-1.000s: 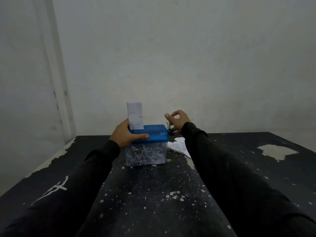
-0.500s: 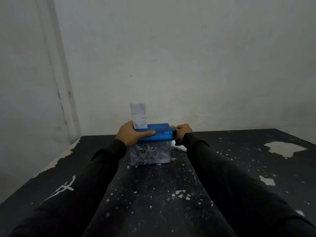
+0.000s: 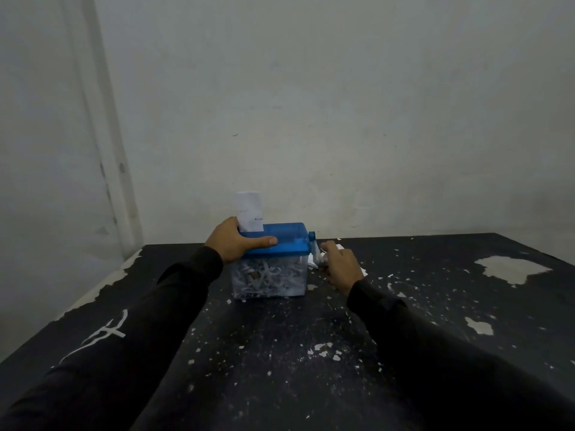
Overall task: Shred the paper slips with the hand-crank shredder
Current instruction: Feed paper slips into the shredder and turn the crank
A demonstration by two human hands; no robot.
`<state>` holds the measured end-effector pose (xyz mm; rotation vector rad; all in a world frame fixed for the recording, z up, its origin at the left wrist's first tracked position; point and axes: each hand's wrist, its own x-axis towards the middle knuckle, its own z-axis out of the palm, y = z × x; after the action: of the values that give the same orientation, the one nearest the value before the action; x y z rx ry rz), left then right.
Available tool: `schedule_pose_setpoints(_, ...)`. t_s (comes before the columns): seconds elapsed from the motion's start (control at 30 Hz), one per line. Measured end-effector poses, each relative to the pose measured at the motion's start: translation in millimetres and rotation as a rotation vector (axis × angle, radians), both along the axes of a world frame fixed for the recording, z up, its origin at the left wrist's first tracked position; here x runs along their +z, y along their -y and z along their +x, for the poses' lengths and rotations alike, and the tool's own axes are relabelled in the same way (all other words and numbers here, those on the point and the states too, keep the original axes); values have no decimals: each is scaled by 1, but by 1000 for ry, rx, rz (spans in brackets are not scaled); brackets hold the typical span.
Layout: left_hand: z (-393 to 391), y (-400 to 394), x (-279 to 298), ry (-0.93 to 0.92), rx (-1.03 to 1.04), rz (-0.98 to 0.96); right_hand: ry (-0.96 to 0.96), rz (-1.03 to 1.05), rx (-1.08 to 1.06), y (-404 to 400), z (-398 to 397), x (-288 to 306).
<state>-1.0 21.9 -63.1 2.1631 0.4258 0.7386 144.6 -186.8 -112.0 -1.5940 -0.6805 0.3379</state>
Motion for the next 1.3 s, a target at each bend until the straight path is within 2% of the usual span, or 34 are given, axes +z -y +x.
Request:
schedule_pose_setpoints(0.1, 0, -1, 0, 7, -3, -2, -22, 82, 147, 9, 0, 1)
schedule_pose_setpoints(0.27, 1, -6, -2, 6, 3, -6, 126, 93, 262, 18, 9, -1)
schedule_pose_setpoints(0.5, 0, -1, -1, 21, -28, -12, 676, -57, 164, 22, 26, -3)
schedule_pose_setpoints(0.57, 1, 0, -3, 47, -15, -11, 783, -73, 171, 25, 30, -1)
schedule_pose_setpoints(0.67, 2, -3, -2, 49, 0, -23, 1041, -95, 202, 26, 33, 4)
schedule_pose_setpoints(0.77, 3, -3, 0, 29, -10, -40, 1167, -184, 214, 24, 39, 11)
schedule_pose_setpoints(0.83, 3, -2, 1, 30, -24, -39, 1150, -200, 217, 24, 40, 22)
schedule_pose_setpoints(0.9, 3, -2, 2, 21, -36, -40, 1037, -160, 229, 20, 39, 42)
schedule_pose_setpoints(1.13, 3, -6, -2, 45, -28, -31, 346, -190, 322, -21, 60, 97)
schedule_pose_setpoints(1.23, 4, -7, -2, 51, -34, -30, 155, -112, 226, -42, 66, 88)
schedule_pose_setpoints(1.3, 3, -6, -3, 58, -34, -25, 147, -99, 105, -55, 69, 69)
